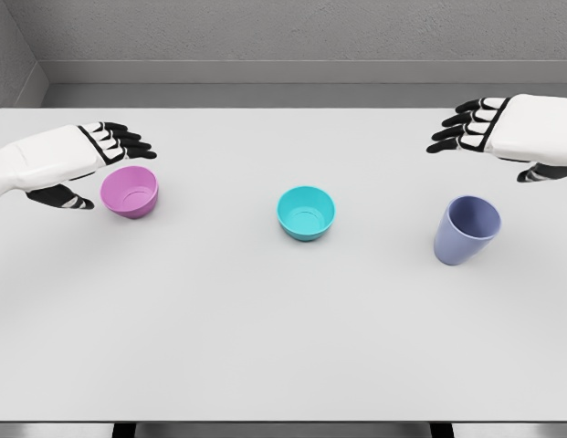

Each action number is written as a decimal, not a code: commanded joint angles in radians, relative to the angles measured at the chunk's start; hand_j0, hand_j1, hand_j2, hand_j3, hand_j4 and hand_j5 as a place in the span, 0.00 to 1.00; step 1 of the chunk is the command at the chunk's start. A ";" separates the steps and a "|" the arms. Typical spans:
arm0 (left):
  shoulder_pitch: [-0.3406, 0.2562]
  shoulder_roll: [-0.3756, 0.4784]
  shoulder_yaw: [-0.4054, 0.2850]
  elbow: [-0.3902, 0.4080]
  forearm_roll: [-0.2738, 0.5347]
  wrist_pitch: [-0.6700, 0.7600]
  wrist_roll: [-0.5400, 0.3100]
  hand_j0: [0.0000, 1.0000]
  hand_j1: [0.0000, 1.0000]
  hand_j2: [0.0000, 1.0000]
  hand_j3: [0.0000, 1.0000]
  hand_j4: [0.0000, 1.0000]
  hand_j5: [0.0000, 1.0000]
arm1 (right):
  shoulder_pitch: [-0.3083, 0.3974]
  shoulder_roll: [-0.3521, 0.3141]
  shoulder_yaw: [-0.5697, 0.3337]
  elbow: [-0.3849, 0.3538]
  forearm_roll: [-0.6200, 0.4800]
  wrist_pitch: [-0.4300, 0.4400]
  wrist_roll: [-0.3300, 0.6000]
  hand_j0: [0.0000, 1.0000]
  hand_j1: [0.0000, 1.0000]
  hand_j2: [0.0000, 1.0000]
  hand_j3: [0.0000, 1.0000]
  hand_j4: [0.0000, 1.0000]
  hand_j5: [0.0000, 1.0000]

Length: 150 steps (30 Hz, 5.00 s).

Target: Stacking bowl and cup with both arms

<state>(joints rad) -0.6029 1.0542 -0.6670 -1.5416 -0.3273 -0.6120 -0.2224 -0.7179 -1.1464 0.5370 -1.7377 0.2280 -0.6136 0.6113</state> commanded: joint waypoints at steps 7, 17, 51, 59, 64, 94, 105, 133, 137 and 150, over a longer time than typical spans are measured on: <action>-0.083 -0.016 -0.074 0.001 0.002 0.001 -0.134 1.00 1.00 1.00 1.00 1.00 1.00 | -0.006 0.007 -0.026 0.001 -0.006 0.003 0.000 1.00 1.00 1.00 1.00 1.00 1.00; -0.225 -0.089 -0.195 0.084 -0.079 0.001 -0.310 1.00 1.00 1.00 1.00 1.00 1.00 | 0.014 -0.016 -0.025 0.004 -0.006 0.003 0.000 1.00 1.00 1.00 1.00 1.00 1.00; -0.244 -0.197 -0.194 0.274 -0.081 0.001 -0.310 1.00 1.00 1.00 1.00 1.00 1.00 | 0.072 -0.018 0.014 0.024 0.011 0.003 0.000 1.00 1.00 1.00 1.00 1.00 1.00; -0.245 -0.215 -0.191 0.307 -0.081 0.001 -0.308 1.00 1.00 1.00 1.00 1.00 1.00 | 0.075 -0.029 0.024 0.023 0.011 0.003 0.000 1.00 1.00 1.00 1.00 1.00 1.00; -0.245 -0.218 -0.192 0.328 -0.095 0.001 -0.308 1.00 1.00 1.00 1.00 1.00 1.00 | 0.075 -0.019 0.052 0.029 0.014 0.003 0.000 1.00 1.00 1.00 1.00 1.00 1.00; -0.259 -0.273 -0.195 0.383 -0.154 0.001 -0.307 1.00 1.00 1.00 1.00 1.00 1.00 | 0.075 0.011 0.115 0.079 0.060 0.003 0.000 1.00 1.00 1.00 1.00 1.00 1.00; -0.258 -0.281 -0.197 0.383 -0.168 0.001 -0.307 1.00 1.00 1.00 1.00 1.00 1.00 | 0.075 0.011 0.116 0.095 0.065 0.003 0.000 1.00 1.00 1.00 1.00 1.00 1.00; -0.253 -0.295 -0.197 0.382 -0.194 0.001 -0.307 0.84 0.84 0.84 0.84 0.84 0.84 | 0.077 0.036 0.124 0.098 0.090 0.003 0.000 1.00 1.00 1.00 1.00 1.00 1.00; -0.253 -0.295 -0.201 0.380 -0.196 0.001 -0.307 0.73 0.73 0.73 0.73 0.73 0.73 | 0.077 0.036 0.123 0.098 0.090 0.003 0.000 1.00 1.00 1.00 1.00 1.00 1.00; -0.270 -0.293 -0.201 0.364 -0.194 0.001 -0.305 0.70 0.70 0.70 0.70 0.70 0.70 | 0.074 0.036 0.118 0.098 0.090 0.003 0.000 1.00 1.00 1.00 1.00 1.00 1.00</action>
<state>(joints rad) -0.8728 0.7600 -0.8694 -1.1695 -0.5279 -0.6133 -0.5296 -0.6443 -1.1093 0.6569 -1.6398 0.3217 -0.6133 0.6112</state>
